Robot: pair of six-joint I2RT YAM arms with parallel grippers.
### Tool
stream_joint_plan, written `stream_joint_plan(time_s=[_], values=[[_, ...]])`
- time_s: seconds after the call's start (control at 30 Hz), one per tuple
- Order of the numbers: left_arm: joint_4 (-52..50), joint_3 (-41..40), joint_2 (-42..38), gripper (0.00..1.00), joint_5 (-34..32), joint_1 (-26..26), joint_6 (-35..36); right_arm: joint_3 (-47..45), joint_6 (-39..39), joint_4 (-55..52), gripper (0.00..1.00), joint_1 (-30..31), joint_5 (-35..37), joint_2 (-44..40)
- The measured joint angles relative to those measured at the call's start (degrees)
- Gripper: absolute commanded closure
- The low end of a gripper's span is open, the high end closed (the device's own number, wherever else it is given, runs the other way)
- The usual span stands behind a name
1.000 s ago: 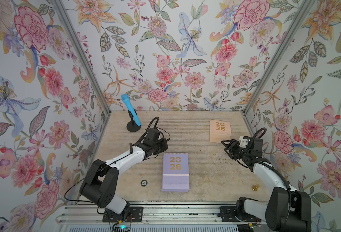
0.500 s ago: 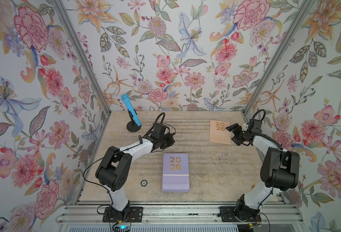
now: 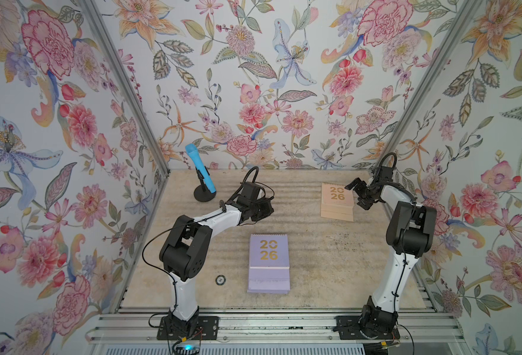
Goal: Stack the calendars
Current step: Move the calendar to the center of the board.
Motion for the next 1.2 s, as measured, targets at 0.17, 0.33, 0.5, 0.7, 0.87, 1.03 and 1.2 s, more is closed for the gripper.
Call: stream_joint_plan(time_s=[0.17, 0.33, 0.5, 0.7, 0.87, 1.03, 1.2], values=[[-0.17, 0.52, 0.76, 1.0, 0.13, -0.07, 0.02, 4.94, -1.42, -2.14, 0.01, 0.24, -1.64, 4.66], [-0.22, 0.61, 0.87, 1.0, 0.13, -0.07, 0.04, 7.91, -2.6, -3.61, 0.01, 1.31, -4.11, 6.36], [-0.2, 1.97, 2.01, 1.0, 0.13, -0.07, 0.22, 9.11, -4.2, -4.57, 0.01, 4.26, -6.38, 7.54], [-0.68, 3.93, 3.67, 1.0, 0.09, -0.07, 0.48, 8.39, -6.32, -4.9, 0.01, 10.47, -8.26, 7.39], [-0.72, 5.81, 5.46, 1.0, -0.11, -0.07, 0.68, 7.76, -6.29, -4.87, 0.01, 14.1, -8.04, 7.06], [-1.25, 6.64, 6.56, 1.0, -0.13, -0.07, 0.68, 7.96, -3.8, -4.92, 0.01, 13.49, -5.29, 6.95], [-1.68, 6.91, 6.64, 1.0, -0.13, -0.07, 0.68, 11.89, -2.05, -6.4, 0.01, 10.78, -2.67, 8.76]])
